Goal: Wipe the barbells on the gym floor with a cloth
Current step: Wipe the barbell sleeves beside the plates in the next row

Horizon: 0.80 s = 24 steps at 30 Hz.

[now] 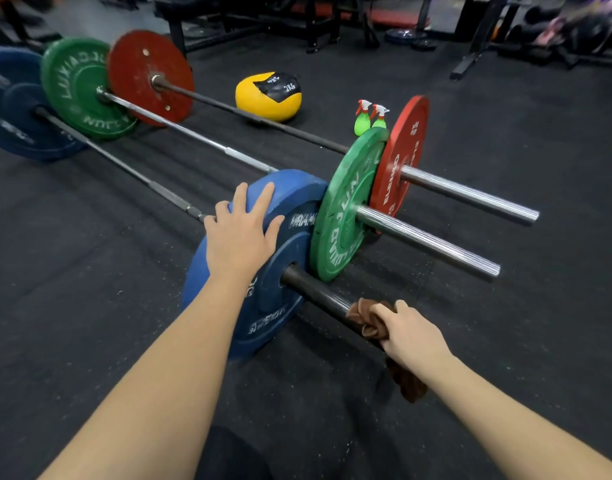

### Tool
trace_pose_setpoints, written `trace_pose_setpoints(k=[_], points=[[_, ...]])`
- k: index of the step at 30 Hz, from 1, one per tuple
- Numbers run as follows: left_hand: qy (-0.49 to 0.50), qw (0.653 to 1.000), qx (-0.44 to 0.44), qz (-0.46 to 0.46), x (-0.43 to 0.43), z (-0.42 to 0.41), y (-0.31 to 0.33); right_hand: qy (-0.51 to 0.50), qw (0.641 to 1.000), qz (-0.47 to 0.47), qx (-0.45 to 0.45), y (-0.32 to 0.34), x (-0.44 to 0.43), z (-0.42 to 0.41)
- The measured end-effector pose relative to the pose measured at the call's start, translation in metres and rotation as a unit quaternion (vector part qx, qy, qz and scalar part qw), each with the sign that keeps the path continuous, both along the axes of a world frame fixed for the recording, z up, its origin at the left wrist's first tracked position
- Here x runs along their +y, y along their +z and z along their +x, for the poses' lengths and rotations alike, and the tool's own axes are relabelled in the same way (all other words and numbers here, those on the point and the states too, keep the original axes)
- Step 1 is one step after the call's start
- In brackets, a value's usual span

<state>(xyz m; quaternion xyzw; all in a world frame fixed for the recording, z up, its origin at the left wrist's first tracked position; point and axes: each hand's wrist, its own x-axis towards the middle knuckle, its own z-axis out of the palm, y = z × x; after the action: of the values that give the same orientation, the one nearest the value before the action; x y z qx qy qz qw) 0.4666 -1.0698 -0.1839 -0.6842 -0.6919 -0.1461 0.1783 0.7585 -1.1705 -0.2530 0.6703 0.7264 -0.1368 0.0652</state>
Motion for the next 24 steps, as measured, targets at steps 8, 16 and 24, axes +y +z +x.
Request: trace_pose_setpoints(k=[8, 16, 24], points=[[-0.001, 1.000, 0.002, 0.010, -0.003, 0.001, 0.000, -0.047, 0.997, -0.042, -0.033, 0.017, 0.000, 0.000], [-0.005, 1.000, 0.005, 0.010, 0.002, -0.003, -0.001, -0.014, 1.000, 0.000, 0.027, 0.006, 0.013, -0.031], [-0.002, 1.000, -0.001, 0.005, 0.001, -0.001, 0.001, -0.032, 0.999, -0.018, 0.018, 0.013, -0.008, -0.027]])
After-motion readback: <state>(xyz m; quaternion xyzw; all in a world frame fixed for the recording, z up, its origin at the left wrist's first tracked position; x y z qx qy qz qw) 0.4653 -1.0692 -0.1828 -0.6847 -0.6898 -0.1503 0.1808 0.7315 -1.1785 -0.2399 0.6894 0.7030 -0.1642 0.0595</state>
